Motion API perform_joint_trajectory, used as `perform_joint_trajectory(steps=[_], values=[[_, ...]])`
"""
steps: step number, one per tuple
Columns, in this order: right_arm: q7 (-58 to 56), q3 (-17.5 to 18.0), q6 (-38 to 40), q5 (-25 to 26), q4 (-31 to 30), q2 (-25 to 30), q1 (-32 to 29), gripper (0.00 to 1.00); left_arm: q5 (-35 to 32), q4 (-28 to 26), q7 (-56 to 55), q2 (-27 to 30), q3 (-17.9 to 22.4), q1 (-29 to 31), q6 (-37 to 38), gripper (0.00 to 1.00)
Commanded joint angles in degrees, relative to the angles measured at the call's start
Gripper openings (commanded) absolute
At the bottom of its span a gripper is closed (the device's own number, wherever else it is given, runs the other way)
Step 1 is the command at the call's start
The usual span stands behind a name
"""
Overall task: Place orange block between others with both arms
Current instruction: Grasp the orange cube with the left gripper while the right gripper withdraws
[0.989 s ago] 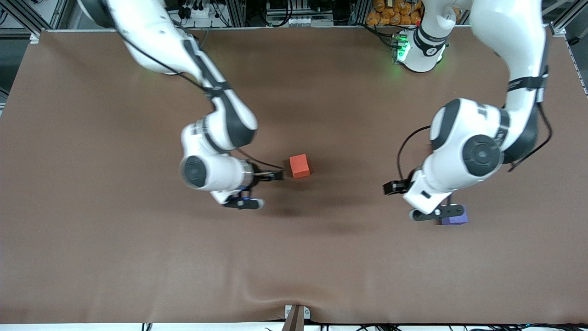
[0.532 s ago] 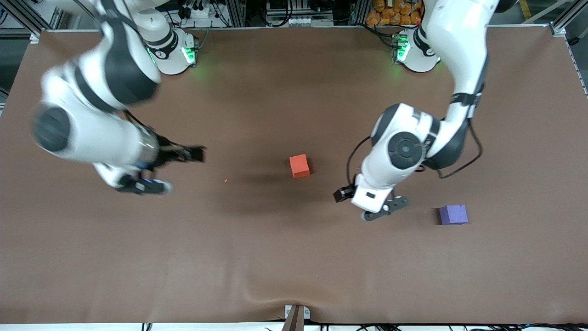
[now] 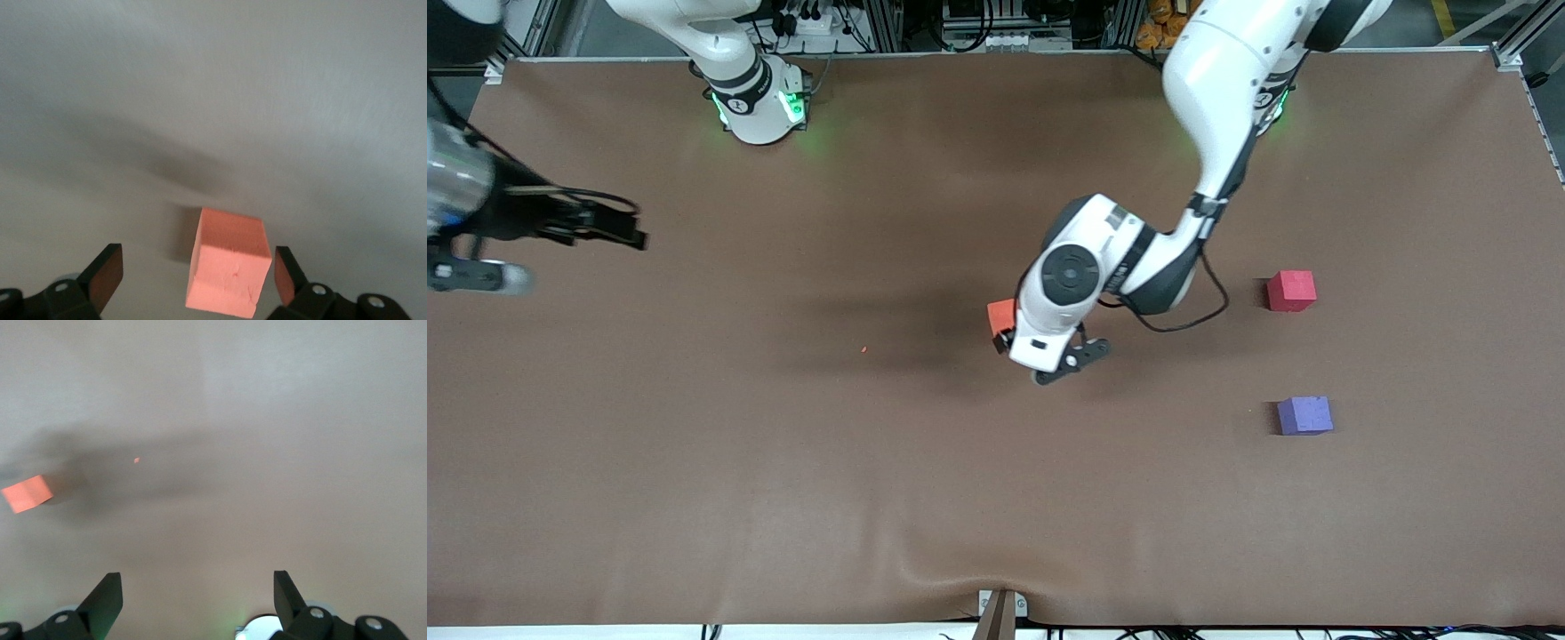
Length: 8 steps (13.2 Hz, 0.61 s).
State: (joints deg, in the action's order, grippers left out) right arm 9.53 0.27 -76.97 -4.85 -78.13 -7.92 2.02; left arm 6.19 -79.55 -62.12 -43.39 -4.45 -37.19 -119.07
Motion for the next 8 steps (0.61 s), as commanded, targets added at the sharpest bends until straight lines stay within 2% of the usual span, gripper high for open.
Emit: perform_joint_trajectory(steps=[1, 5, 8], values=[[-5.64, 1.84, -0.38, 3.61, -2.02, 3.17, -3.41, 1.0, 0.14, 1.24, 0.16, -1.52, 0.76, -2.18, 0.15, 1.0], [-9.79, 1.48, -0.55, 4.75, -2.72, 3.08, -5.88, 1.0, -3.91, 1.33, 0.16, -3.71, 0.67, -3.94, 0.07, 1.0], [-10.59, 1.4, -0.64, 9.32, -2.72, 3.08, -4.13, 1.0, -4.0, 1.33, 0.42, -3.89, 0.76, -4.47, -1.42, 1.0]])
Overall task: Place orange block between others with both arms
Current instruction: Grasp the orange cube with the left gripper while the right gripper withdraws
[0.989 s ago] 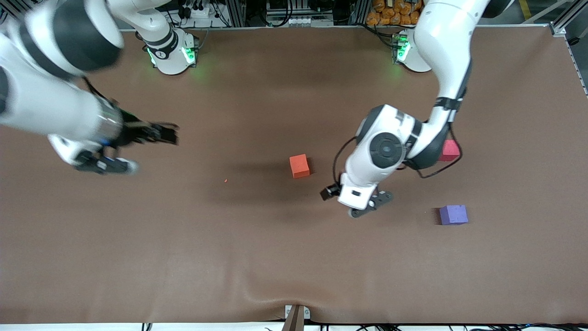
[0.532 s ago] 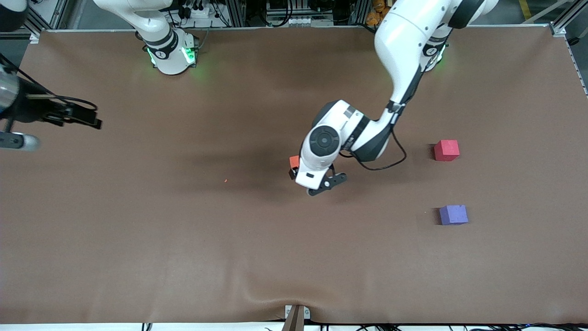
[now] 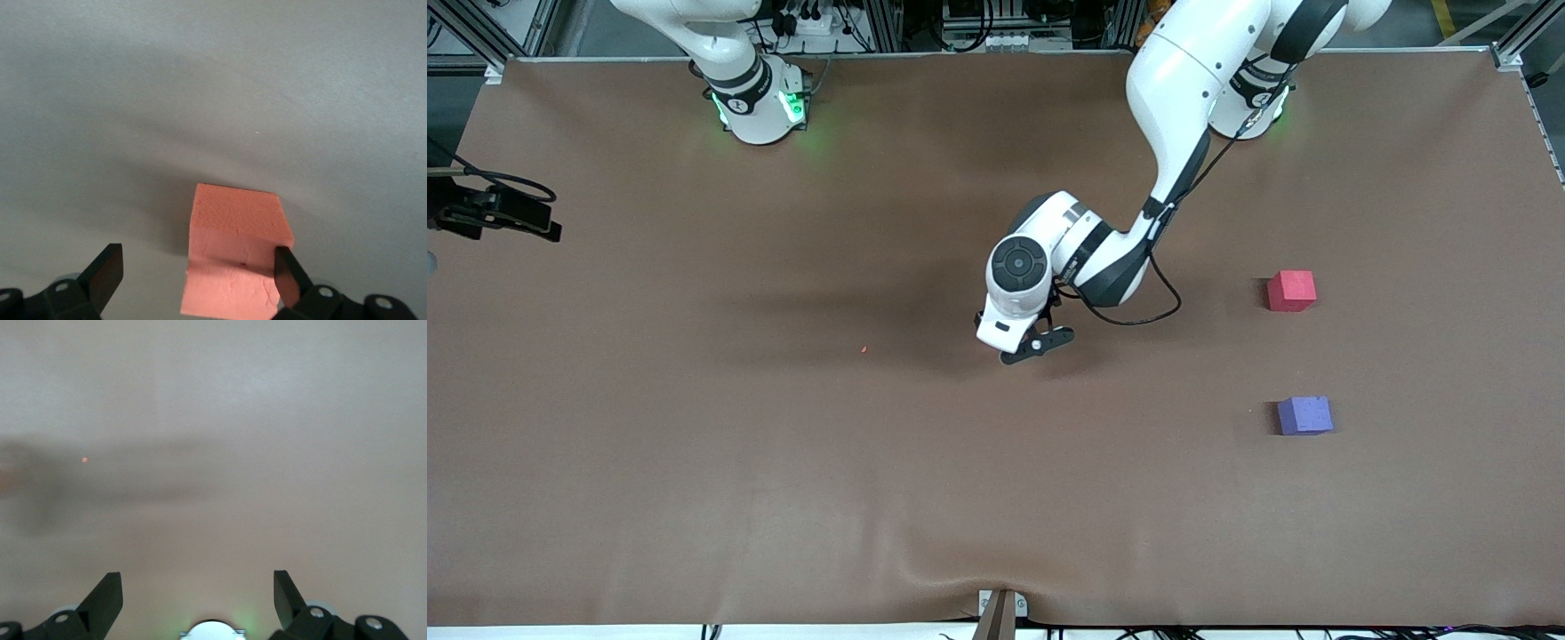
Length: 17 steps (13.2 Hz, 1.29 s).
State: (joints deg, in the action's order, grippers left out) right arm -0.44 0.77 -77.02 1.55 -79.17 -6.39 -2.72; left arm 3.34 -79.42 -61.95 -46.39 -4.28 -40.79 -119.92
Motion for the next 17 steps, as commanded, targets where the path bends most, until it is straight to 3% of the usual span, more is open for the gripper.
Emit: perform_joint_trajectory(steps=[1, 9, 17], values=[[-0.18, 0.81, -0.85, 2.67, -1.69, 1.29, 0.61, 1.0, -1.14, 1.19, 0.25, -0.89, 0.59, -0.87, -1.19, 1.0], [2.88, 0.11, -0.33, -0.58, -1.69, 0.85, 3.08, 1.0, -1.23, 1.28, -0.54, 0.34, 0.32, -0.96, -0.75, 1.0], [3.17, 0.2, 0.9, -0.5, -1.42, 0.85, 2.55, 1.0, -1.05, 1.28, -0.1, -2.39, 0.76, -1.93, -1.46, 1.0]])
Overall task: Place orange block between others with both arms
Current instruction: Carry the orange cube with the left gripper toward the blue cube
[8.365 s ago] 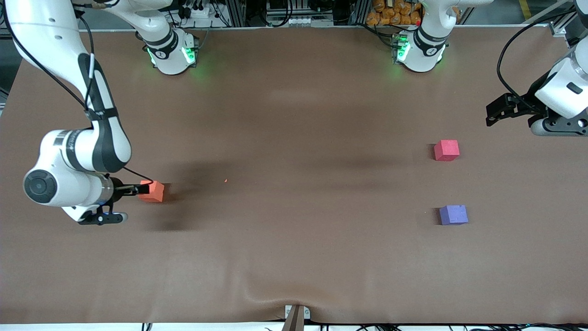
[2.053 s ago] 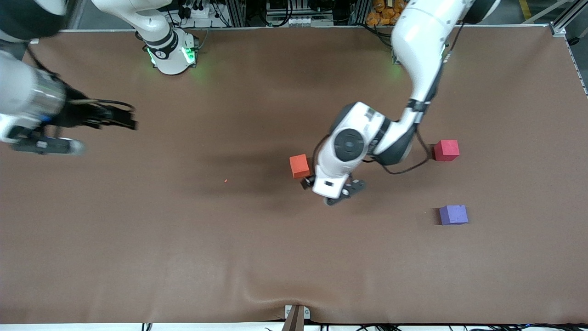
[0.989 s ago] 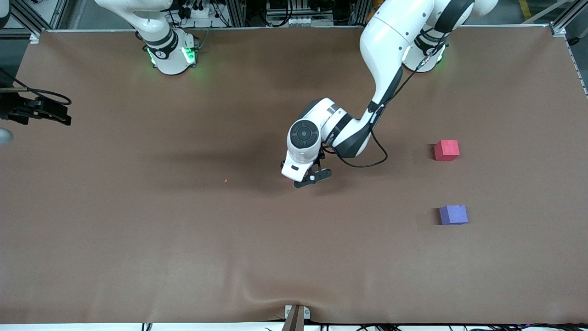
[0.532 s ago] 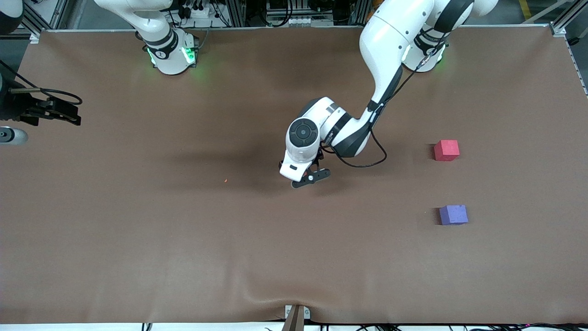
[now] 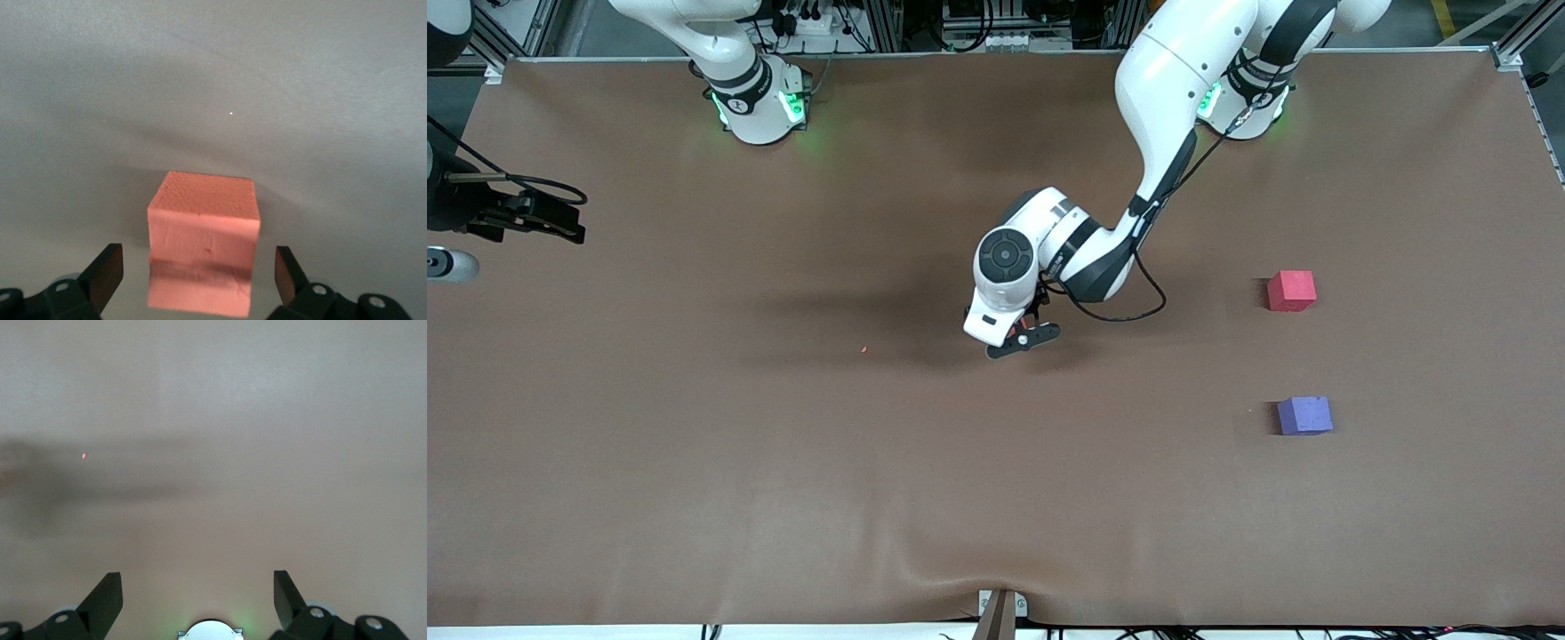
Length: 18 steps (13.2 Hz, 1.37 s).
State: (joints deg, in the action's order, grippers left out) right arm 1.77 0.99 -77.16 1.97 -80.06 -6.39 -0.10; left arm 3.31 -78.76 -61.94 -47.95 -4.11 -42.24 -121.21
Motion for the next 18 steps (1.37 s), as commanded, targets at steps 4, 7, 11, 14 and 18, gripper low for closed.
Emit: perform_joint_trajectory(steps=[4, 7, 11, 14, 18], values=[[0.96, -0.02, 1.31, -1.0, -0.36, 0.85, -0.25, 1.0, -1.82, 0.62, 0.07, -1.09, 0.68, -0.56, -0.17, 0.75], [1.04, -0.02, 1.4, -1.09, -0.36, 0.85, -0.16, 1.0, -1.73, 0.54, -0.37, -1.01, 0.51, -1.35, 0.0, 0.05], [1.04, 0.06, 1.4, -1.09, -0.36, 0.85, 0.01, 1.0, -1.91, 0.62, 0.07, 1.18, 1.12, 1.88, 0.62, 0.0], [1.22, 0.06, 1.4, -1.36, -0.27, 0.85, -0.08, 1.0, -4.96, 0.45, 1.99, 4.95, 1.3, 9.52, 1.4, 0.0], [1.22, 0.06, 1.31, -1.36, -0.1, 0.85, 0.01, 1.0, -6.48, -2.35, 15.42, 9.7, 1.3, 20.07, 6.42, 0.0]])
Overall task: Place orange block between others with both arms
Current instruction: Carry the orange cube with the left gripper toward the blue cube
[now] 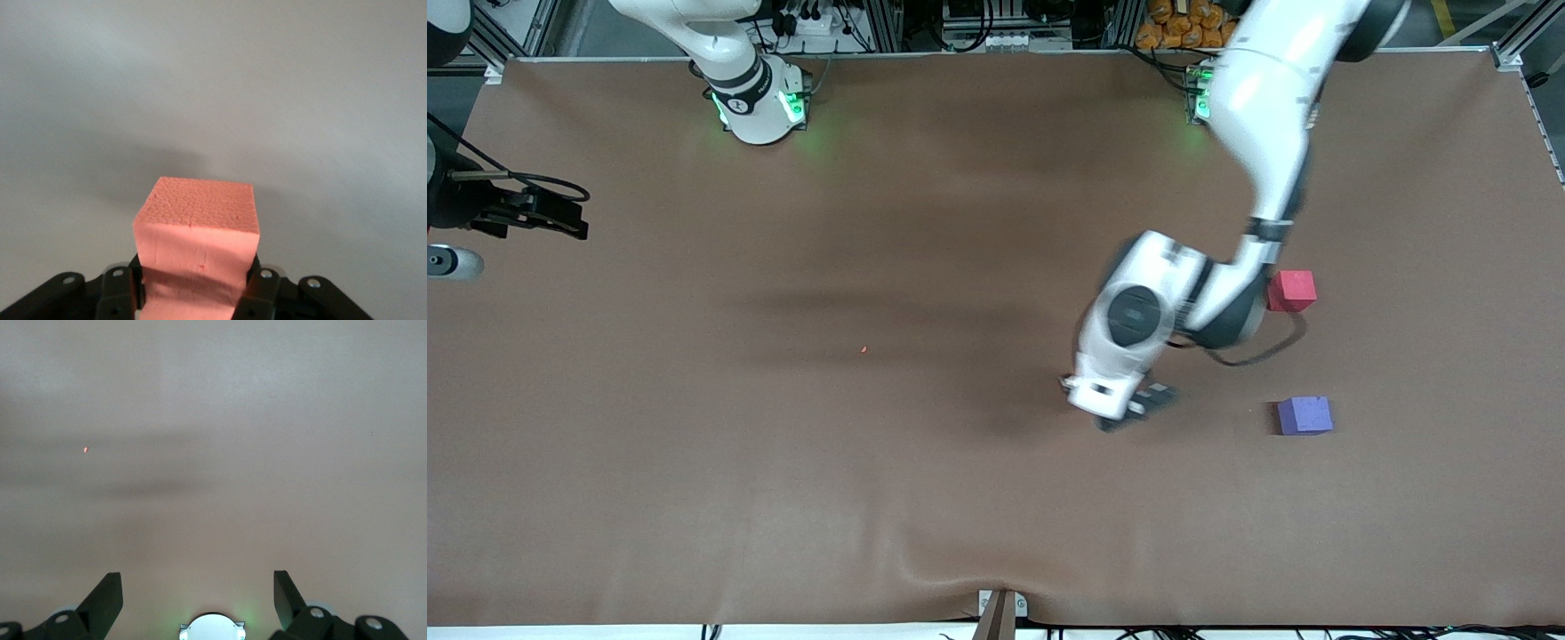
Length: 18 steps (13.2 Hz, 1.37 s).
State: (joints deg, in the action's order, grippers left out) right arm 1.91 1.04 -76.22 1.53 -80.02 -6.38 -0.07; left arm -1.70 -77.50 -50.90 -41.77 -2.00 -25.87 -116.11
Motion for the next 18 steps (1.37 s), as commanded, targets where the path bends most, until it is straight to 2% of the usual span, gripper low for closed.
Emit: perform_joint_trajectory(steps=[1, 6, 9, 13, 18], values=[[1.17, 0.02, 0.37, -0.91, -0.13, 0.84, 0.07, 1.0, -1.72, -5.63, 6.58, 5.54, -0.81, 6.07, 1.58, 0.0], [1.17, 0.11, 0.37, -1.0, -0.13, 0.84, 0.25, 1.0, -3.83, -19.33, 19.24, 13.02, -0.98, 14.07, 0.71, 0.0], [1.17, -0.07, 0.55, -1.17, -0.13, 0.84, -0.19, 1.0, -3.83, -26.37, 27.93, 16.44, -1.33, 19.34, -2.97, 0.0], [1.17, -0.24, 0.99, -3.36, -0.13, 0.93, -1.24, 1.0, -3.39, -29.99, 41.03, 18.21, -1.77, 26.9, -3.33, 0.0], [1.17, -0.25, 2.39, -3.55, 0.39, 1.11, -3.79, 1.0, -3.31, -34.38, 45.1, 18.74, -1.77, 28.5, -5.62, 0.0]])
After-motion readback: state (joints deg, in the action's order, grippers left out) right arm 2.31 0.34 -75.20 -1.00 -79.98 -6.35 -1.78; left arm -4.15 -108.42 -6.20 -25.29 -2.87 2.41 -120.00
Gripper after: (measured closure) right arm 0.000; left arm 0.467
